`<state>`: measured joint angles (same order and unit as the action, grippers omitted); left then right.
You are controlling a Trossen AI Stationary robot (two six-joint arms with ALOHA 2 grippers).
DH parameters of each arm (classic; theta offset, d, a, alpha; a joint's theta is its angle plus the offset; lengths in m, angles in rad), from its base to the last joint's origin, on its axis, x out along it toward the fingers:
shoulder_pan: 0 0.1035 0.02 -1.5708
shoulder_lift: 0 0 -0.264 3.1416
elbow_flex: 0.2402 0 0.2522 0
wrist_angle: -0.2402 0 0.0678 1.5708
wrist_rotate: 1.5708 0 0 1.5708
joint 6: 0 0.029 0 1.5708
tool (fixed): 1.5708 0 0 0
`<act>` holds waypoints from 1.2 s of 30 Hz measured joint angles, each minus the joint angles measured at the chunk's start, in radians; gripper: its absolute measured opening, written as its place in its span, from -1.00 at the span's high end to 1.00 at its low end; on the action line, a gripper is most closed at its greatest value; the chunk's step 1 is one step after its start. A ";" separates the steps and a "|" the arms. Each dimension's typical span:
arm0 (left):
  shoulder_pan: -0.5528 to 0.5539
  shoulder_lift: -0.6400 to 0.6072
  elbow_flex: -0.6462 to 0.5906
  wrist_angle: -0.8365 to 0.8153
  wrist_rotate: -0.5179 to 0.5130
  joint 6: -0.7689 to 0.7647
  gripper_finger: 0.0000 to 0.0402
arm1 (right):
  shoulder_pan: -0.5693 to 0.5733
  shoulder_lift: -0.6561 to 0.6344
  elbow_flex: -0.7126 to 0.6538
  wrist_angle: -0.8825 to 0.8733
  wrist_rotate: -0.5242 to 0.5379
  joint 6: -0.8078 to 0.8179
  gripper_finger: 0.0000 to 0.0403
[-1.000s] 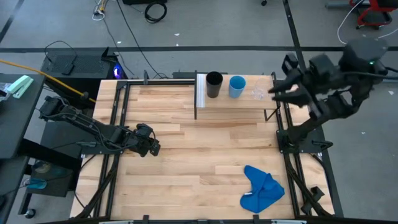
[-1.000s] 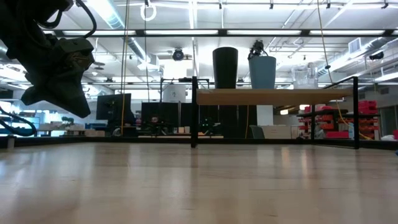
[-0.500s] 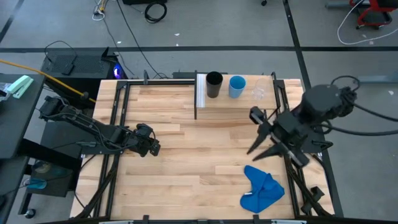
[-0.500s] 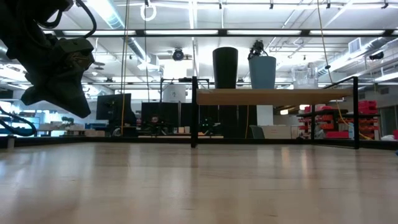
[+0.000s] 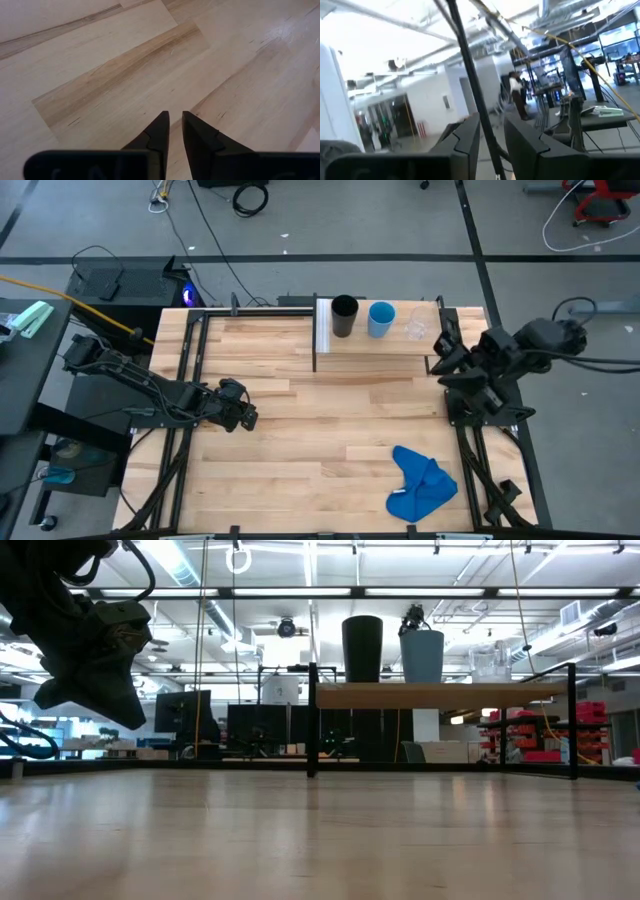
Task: Stack small to large cups/mugs on shelf
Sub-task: Return to Home Position
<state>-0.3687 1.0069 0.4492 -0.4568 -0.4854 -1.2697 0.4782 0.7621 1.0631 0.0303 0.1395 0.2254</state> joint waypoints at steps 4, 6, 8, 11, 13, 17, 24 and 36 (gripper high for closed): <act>0.000 0.000 0.000 0.000 0.000 0.000 0.73 | -0.010 -0.145 -0.181 0.099 0.038 0.030 0.53; 0.000 0.000 0.000 0.000 0.000 0.000 0.74 | -0.020 -0.213 -0.240 0.089 0.069 0.039 0.53; 0.000 0.000 0.000 0.000 0.000 0.000 0.73 | -0.028 -0.283 -0.290 0.086 0.099 0.038 0.53; 0.000 0.000 0.000 0.000 0.000 0.000 0.71 | -0.033 -0.390 -0.352 0.082 0.123 0.033 0.53; 0.000 0.000 0.000 0.000 0.000 0.000 0.70 | -0.033 -0.454 -0.385 0.088 0.142 0.030 0.53; 0.000 0.000 0.000 0.000 0.000 0.000 0.69 | -0.033 -0.549 -0.445 0.080 0.159 0.029 0.53; 0.000 0.000 0.000 0.000 0.000 0.000 0.73 | -0.033 -0.668 -0.527 0.082 0.187 0.031 0.53; 0.000 0.000 0.000 0.000 0.000 0.000 0.69 | -0.033 -0.761 -0.658 0.100 0.208 0.112 0.53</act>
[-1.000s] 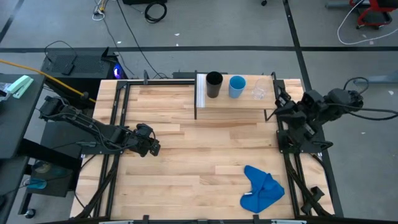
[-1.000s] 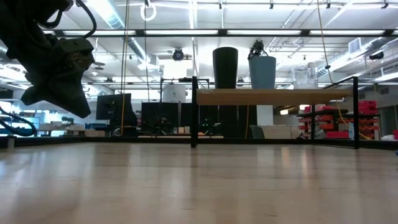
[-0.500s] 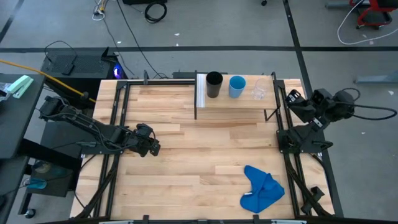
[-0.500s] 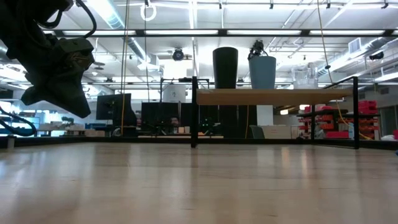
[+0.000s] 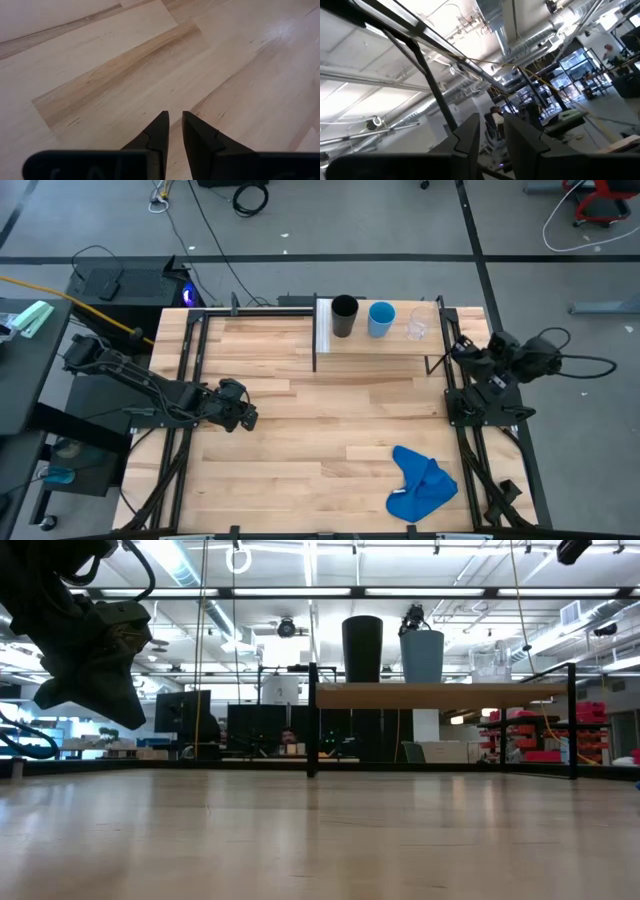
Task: Stack small to large cups/mugs on shelf
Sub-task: Return to Home Position
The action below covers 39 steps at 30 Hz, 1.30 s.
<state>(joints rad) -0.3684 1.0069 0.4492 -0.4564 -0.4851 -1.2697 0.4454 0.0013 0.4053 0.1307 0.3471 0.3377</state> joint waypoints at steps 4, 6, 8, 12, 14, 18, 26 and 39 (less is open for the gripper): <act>0.000 0.000 0.000 0.002 0.000 0.000 0.72 | 0.000 0.000 -0.073 0.072 -0.010 0.016 0.53; 0.000 0.000 0.000 0.002 0.000 0.000 0.73 | 0.000 0.000 -0.117 0.108 -0.037 0.011 0.53; 0.000 0.000 0.000 0.003 0.000 0.000 0.74 | 0.000 0.000 -0.168 0.128 -0.042 0.015 0.53; 0.000 0.000 0.000 0.003 0.000 0.000 0.75 | 0.000 0.000 -0.271 0.225 -0.042 0.030 0.53; 0.000 0.000 0.000 0.004 0.000 0.000 0.74 | 0.000 0.000 -0.312 0.272 -0.042 0.031 0.53; 0.000 0.000 0.000 0.004 0.000 0.000 0.71 | 0.000 0.000 -0.362 0.290 -0.042 0.057 0.53; 0.000 0.000 0.000 0.004 0.000 0.000 0.74 | 0.000 0.000 -0.383 0.260 -0.042 0.031 0.53; -0.002 0.000 0.002 -0.003 0.199 0.058 0.70 | 0.000 0.000 -0.383 0.259 -0.034 -0.113 0.53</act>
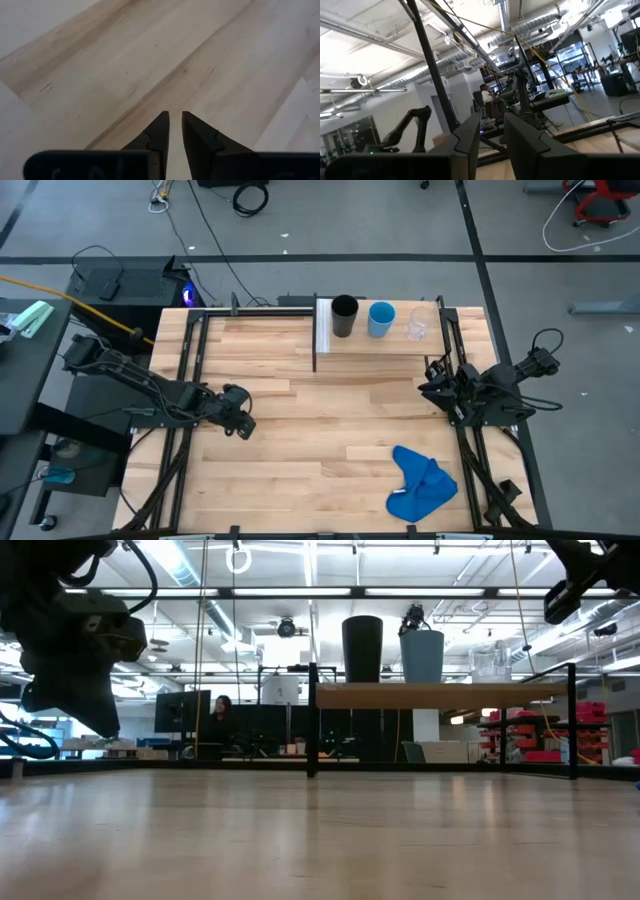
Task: Stack small to large cups/mugs on shelf
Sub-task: Return to Home Position
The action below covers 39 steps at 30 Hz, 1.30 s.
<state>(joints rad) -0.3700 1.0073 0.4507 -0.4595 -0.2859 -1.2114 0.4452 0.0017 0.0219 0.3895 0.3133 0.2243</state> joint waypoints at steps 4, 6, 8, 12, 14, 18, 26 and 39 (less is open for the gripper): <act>0.001 0.000 0.000 0.001 -0.072 -0.004 0.73 | 0.000 0.000 0.000 0.000 0.000 -0.018 0.53; 0.001 0.000 0.000 0.009 -0.141 -0.026 0.75 | 0.000 0.000 0.000 0.000 0.000 -0.016 0.53; 0.012 -0.001 0.000 0.065 -0.236 -0.047 0.75 | 0.000 0.000 0.000 0.000 0.000 -0.015 0.53; 0.040 -0.065 0.000 0.443 -0.428 0.228 0.72 | 0.000 0.000 0.000 0.000 0.000 -0.017 0.53; 0.057 -0.112 0.000 0.738 -0.415 0.530 0.71 | 0.000 0.000 0.000 0.000 0.000 -0.017 0.53; 0.072 -0.221 0.002 1.295 -0.092 1.053 0.71 | 0.000 0.000 0.000 0.000 0.000 -0.017 0.53; 0.069 -0.584 0.002 0.958 -0.074 1.140 0.74 | 0.000 0.000 0.000 0.000 0.000 -0.011 0.53; 0.069 -0.867 0.001 0.488 -0.246 1.097 0.73 | 0.000 0.000 0.000 -0.032 0.000 0.008 0.53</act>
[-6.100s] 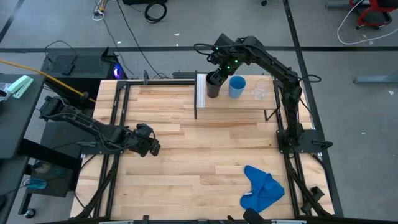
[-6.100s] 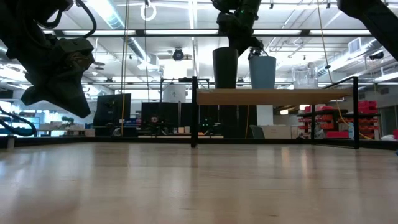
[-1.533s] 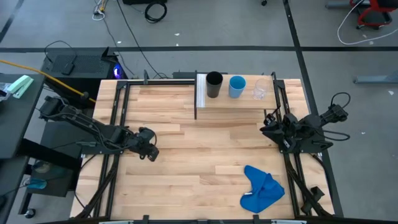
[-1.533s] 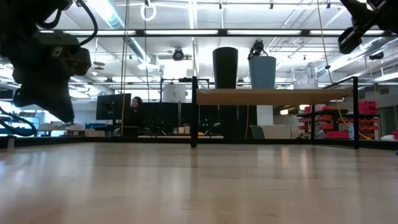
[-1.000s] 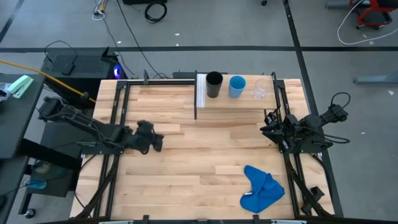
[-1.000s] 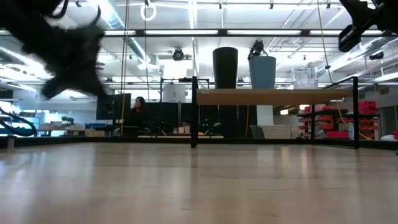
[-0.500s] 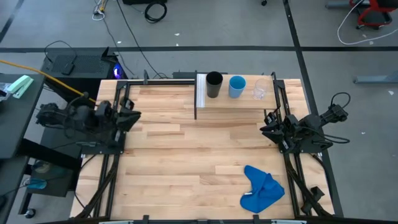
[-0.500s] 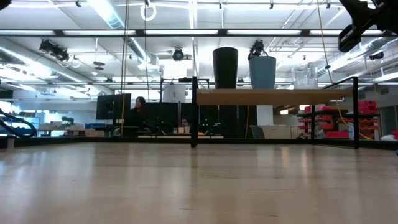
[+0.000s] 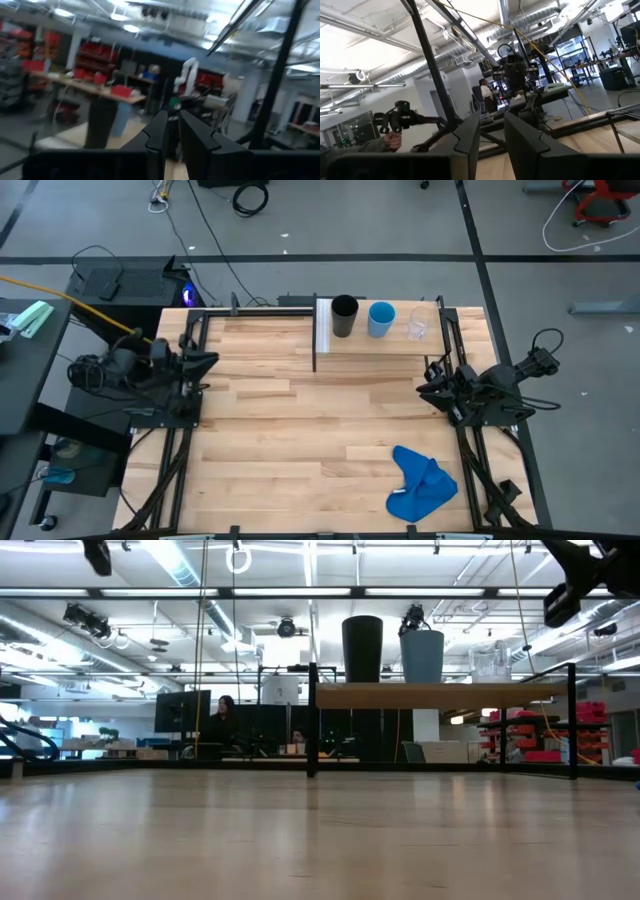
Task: Stack small to large cups/mugs on shelf
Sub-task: Return to Home Position
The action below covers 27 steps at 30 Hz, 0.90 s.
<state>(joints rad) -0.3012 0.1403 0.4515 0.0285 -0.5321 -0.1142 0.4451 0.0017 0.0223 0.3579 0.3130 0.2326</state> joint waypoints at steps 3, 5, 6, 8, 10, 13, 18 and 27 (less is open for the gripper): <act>0.000 -0.024 0.000 -0.082 -0.036 -0.044 0.75 | 0.000 0.000 0.000 -0.016 0.000 0.000 0.53; 0.000 -0.039 -0.001 -0.113 -0.046 -0.059 0.74 | 0.000 0.000 0.000 -0.016 0.000 0.000 0.53; 0.000 -0.047 -0.001 -0.125 -0.048 -0.060 0.74 | 0.000 0.000 0.000 -0.016 0.000 0.000 0.53; 0.001 -0.067 -0.001 -0.143 -0.050 -0.060 0.72 | 0.000 0.000 0.000 -0.016 0.000 0.000 0.53; 0.001 -0.088 -0.001 -0.172 -0.052 -0.066 0.71 | 0.000 0.000 0.000 -0.016 0.000 0.000 0.53; 0.001 -0.120 -0.001 -0.215 -0.052 -0.090 0.70 | 0.000 0.000 0.000 -0.016 0.000 0.000 0.53; 0.001 -0.137 -0.001 -0.286 -0.066 -0.128 0.71 | 0.000 0.000 0.000 -0.019 0.000 0.000 0.53; 0.001 -0.136 -0.007 -0.336 -0.104 -0.190 0.72 | 0.000 0.000 0.000 -0.020 0.000 0.025 0.53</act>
<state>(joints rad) -0.3000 0.0040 0.4446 -0.3077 -0.6356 -0.3038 0.4451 0.0017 0.0227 0.3374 0.3134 0.2579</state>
